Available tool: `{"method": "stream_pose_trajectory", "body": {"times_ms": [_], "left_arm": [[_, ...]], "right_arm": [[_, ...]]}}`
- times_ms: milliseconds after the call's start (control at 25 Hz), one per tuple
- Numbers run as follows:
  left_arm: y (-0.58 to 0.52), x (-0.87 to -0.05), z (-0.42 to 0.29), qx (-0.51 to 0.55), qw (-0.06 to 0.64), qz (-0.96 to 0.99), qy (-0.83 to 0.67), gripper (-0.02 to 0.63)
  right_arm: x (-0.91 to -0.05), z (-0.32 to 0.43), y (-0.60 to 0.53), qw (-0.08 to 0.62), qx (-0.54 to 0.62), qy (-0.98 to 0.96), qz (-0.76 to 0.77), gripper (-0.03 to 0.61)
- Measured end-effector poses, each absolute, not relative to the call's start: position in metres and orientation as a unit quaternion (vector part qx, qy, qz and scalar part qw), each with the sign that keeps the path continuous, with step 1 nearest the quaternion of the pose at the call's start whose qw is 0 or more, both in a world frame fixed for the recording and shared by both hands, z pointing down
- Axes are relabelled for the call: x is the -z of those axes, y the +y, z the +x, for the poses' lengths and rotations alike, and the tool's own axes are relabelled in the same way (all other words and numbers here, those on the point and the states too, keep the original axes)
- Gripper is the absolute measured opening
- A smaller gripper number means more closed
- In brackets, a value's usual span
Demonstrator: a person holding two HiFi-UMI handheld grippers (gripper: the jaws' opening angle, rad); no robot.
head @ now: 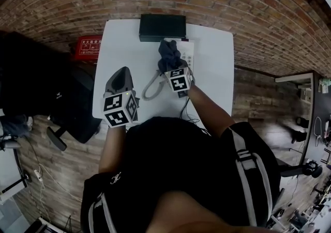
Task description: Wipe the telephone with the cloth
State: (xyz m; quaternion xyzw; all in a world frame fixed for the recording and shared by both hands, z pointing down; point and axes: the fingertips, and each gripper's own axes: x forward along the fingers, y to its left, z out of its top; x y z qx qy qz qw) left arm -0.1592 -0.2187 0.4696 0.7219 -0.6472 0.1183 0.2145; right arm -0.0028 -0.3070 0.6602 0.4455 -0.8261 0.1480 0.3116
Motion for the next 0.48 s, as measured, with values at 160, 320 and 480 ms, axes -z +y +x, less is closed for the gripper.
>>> {"method": "stream_pose_trajectory", "body": {"times_ms": [160, 320, 480], "left_arm": [[-0.219, -0.468, -0.155, -0.117, 0.212, 0.727, -0.642, -0.003], [-0.217, -0.467, -0.153, -0.117, 0.212, 0.729, -0.64, -0.003], [-0.215, -0.466, -0.151, -0.118, 0.211, 0.73, -0.639, -0.003]], "right_arm": [[-0.666, -0.004, -0.29, 0.321, -0.146, -0.829, 0.435, 0.029], [-0.673, -0.004, -0.272, 0.333, -0.144, -0.83, 0.424, 0.029], [-0.681, -0.003, -0.259, 0.335, -0.152, -0.835, 0.41, 0.029]]}}
